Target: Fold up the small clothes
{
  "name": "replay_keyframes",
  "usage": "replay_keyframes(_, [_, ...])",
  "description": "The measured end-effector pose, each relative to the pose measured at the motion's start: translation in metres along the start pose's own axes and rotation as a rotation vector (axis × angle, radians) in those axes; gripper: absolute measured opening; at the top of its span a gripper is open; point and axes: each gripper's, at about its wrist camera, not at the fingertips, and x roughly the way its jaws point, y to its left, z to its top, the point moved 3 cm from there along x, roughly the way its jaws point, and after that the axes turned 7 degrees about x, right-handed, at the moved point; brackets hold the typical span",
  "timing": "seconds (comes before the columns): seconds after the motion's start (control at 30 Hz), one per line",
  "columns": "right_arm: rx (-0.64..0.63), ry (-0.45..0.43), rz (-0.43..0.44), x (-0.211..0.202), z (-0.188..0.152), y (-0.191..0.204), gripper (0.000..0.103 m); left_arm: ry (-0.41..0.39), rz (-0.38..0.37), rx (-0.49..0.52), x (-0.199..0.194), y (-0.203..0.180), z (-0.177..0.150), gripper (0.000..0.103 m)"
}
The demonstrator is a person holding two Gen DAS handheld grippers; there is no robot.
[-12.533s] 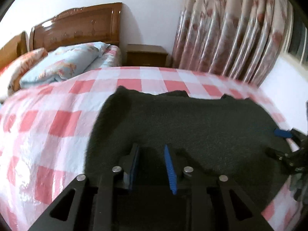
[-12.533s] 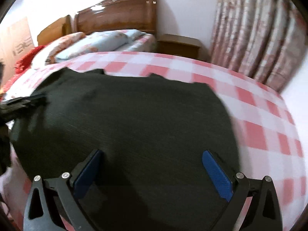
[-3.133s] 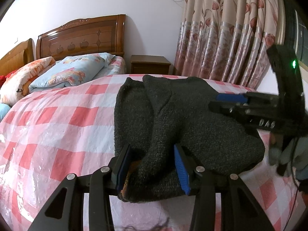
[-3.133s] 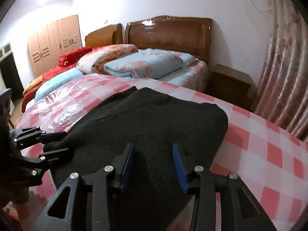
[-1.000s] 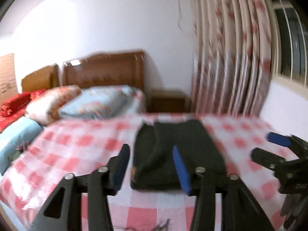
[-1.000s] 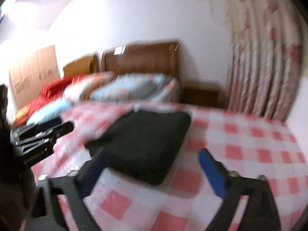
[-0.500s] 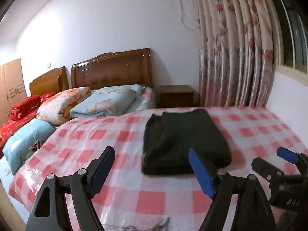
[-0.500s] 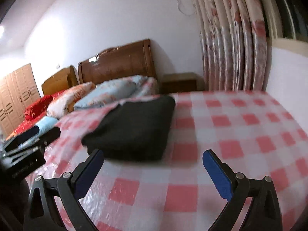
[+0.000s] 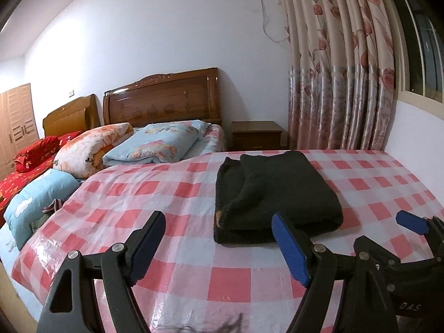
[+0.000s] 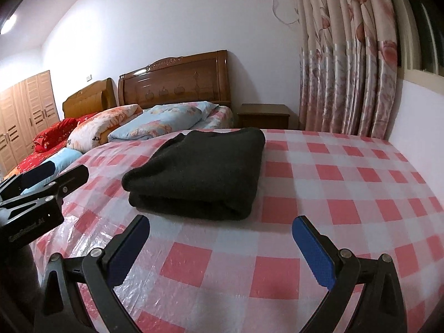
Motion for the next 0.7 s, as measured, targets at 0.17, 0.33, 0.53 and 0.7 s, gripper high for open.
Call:
replay_keyframes(0.17, [-0.010, 0.001, 0.004, -0.0015, -0.0009, 0.0023, 0.103, 0.002, -0.020, 0.015, -0.0010, -0.0060, -0.0004, 0.080])
replay_keyframes(0.33, [-0.009, 0.004, 0.002, -0.0016, -0.0015, 0.0043, 0.103, 0.001, -0.029, 0.016, -0.0027, -0.0088, -0.0004, 0.080])
replay_keyframes(0.53, [-0.012, 0.005, 0.002, -0.0018, -0.0021, 0.0050, 0.103, -0.001, -0.033, 0.015, -0.0033, -0.0093, -0.0003, 0.080])
replay_keyframes(0.7, [-0.020, 0.003, 0.002, -0.0025, -0.0031, 0.0058, 0.103, -0.003, -0.036, 0.013, -0.0033, -0.0083, -0.0001, 0.080])
